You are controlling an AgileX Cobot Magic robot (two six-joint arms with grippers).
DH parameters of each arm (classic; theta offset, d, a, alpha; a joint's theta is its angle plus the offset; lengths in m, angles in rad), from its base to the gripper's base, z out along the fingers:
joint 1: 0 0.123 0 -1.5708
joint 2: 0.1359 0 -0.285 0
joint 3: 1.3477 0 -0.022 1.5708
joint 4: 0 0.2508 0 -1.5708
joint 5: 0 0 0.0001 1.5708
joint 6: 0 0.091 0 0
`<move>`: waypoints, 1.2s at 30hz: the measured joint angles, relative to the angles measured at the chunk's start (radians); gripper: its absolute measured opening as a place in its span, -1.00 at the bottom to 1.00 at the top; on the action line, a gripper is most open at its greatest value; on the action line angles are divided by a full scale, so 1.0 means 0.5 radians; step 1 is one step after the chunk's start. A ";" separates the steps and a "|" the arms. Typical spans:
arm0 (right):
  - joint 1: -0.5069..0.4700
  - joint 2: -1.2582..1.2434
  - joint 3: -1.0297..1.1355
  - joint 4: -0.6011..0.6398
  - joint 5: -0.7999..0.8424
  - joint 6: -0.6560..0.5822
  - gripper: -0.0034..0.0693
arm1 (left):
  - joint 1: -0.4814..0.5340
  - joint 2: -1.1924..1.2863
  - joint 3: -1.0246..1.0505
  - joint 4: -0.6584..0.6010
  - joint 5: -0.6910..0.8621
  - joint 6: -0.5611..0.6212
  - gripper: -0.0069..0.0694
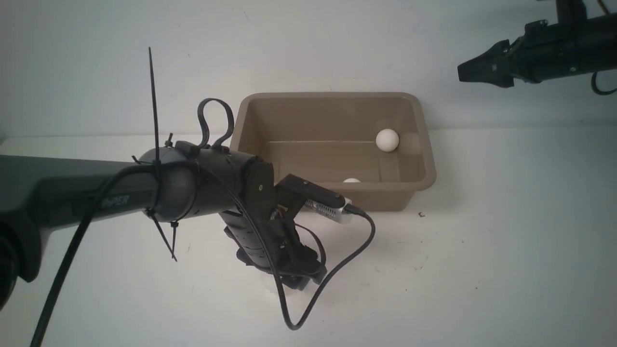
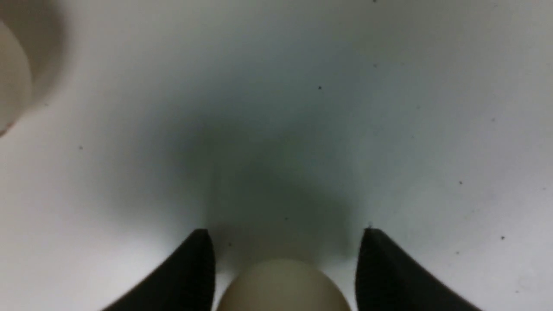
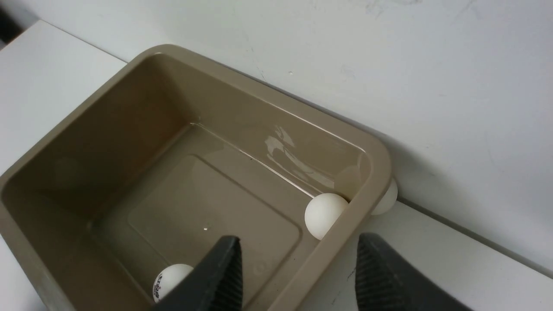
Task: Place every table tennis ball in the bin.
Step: Use the left arm to clamp the table tennis ball closest to it, then use the left arm to put the table tennis ball into the box
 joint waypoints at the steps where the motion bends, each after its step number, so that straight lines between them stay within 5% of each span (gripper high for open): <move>1: 0.000 0.000 0.000 0.000 0.000 0.000 0.01 | 0.000 -0.002 0.000 0.038 0.008 -0.024 0.05; 10: 0.000 0.000 0.000 0.000 -0.002 0.000 0.01 | -0.021 -0.283 0.000 0.216 0.104 -0.056 0.06; 16: 0.000 0.000 0.000 0.000 -0.002 -0.002 0.01 | 0.000 -0.565 -0.091 0.224 -0.182 0.092 0.06; 24: 0.000 0.000 0.000 0.000 0.039 -0.002 0.01 | 0.181 -0.341 -0.357 0.224 -0.419 0.220 0.06; 28: 0.000 0.000 0.000 0.000 0.045 0.001 0.01 | 0.235 -0.119 -0.520 0.229 -0.422 0.469 0.06; 36: 0.000 0.000 0.000 0.000 0.081 0.006 0.01 | 0.235 0.003 -0.681 -0.048 -0.305 0.527 0.52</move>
